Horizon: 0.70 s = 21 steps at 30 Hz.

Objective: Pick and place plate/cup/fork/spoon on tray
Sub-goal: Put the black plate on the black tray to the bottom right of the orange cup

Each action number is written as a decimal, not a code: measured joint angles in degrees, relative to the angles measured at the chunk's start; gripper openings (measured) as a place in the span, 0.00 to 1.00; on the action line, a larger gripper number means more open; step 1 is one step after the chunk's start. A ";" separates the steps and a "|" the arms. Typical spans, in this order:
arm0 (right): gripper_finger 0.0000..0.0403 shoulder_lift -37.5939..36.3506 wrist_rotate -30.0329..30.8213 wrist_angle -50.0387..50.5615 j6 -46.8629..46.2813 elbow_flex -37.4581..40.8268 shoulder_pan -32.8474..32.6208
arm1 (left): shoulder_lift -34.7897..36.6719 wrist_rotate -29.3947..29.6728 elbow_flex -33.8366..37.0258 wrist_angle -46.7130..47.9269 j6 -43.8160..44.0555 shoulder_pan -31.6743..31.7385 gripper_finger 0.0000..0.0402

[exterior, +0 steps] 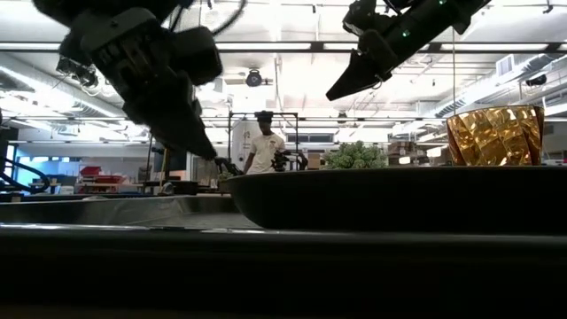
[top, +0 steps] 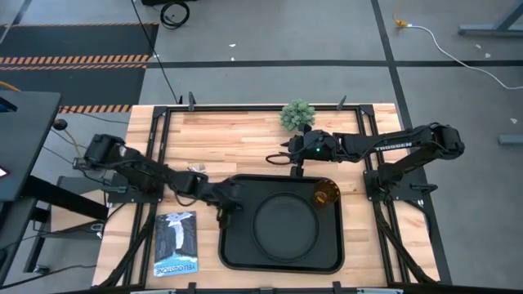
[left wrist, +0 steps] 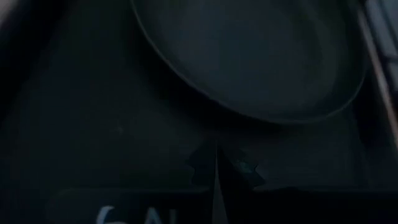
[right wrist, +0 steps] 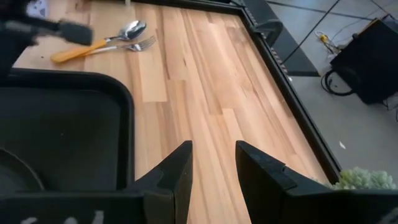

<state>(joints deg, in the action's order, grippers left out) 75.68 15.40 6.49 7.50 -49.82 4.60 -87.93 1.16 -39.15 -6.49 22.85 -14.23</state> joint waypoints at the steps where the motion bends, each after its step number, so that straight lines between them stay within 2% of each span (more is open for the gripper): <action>1: 0.32 0.00 0.00 0.01 -0.13 0.00 0.03 | -1.21 -0.75 -1.16 1.68 -0.03 -0.01 0.06; 6: 0.32 0.02 -0.04 0.69 -0.41 0.00 -0.02 | -6.96 -4.91 -5.24 3.60 -1.34 0.20 0.06; 21: 0.32 0.07 -0.04 1.28 -0.45 -0.02 -0.06 | -16.09 -8.74 -10.78 0.15 -3.17 2.29 0.03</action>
<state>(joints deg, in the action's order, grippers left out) 75.75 15.35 7.77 7.05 -49.84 4.54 -104.02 -7.58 -49.93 -6.35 19.68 -11.94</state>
